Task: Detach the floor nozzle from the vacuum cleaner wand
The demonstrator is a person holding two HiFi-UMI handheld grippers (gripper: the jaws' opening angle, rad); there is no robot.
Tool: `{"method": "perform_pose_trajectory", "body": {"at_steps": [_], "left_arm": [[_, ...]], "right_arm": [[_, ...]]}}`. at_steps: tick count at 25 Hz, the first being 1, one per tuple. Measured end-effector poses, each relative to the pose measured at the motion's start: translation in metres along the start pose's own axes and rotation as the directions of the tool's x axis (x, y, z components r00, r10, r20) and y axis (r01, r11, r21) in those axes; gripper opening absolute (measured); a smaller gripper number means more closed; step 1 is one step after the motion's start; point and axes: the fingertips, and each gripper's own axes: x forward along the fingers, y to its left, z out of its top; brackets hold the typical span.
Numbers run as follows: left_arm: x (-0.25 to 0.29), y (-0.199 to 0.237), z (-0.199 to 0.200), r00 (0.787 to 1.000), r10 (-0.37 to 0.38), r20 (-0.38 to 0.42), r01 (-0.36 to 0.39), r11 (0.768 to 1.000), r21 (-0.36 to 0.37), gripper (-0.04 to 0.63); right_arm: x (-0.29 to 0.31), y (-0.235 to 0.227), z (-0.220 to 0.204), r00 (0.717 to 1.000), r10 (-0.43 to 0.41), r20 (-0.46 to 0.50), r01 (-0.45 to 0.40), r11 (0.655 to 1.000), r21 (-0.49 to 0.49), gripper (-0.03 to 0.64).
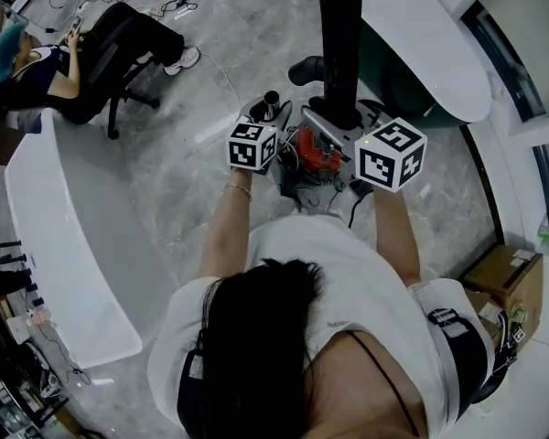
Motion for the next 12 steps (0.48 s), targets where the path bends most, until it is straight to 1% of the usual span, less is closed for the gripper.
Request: {"method": "perform_pose_trajectory", "body": {"at_steps": [3, 6, 10, 12], "left_arm": [[0.000, 0.000, -0.001, 1.000, 0.009, 0.014, -0.008, 1.000, -0.020, 0.166], [0.000, 0.002, 0.000, 1.000, 0.012, 0.023, -0.011, 0.999, -0.040, 0.167], [-0.002, 0.003, -0.001, 1.000, 0.004, 0.005, -0.003, 0.998, -0.055, 0.170], [-0.002, -0.002, -0.003, 1.000, 0.000, -0.009, 0.000, 0.999, -0.042, 0.170]], "right_arm": [[-0.004, -0.008, 0.004, 0.998, -0.043, 0.055, 0.041, 0.998, 0.042, 0.098], [-0.005, -0.013, 0.006, 0.993, -0.063, 0.096, 0.053, 0.993, 0.107, 0.098], [-0.003, -0.018, 0.001, 0.991, -0.108, 0.081, 0.098, 0.988, 0.120, 0.098], [-0.004, -0.018, 0.000, 0.991, -0.116, 0.074, 0.107, 0.988, 0.116, 0.098]]}}
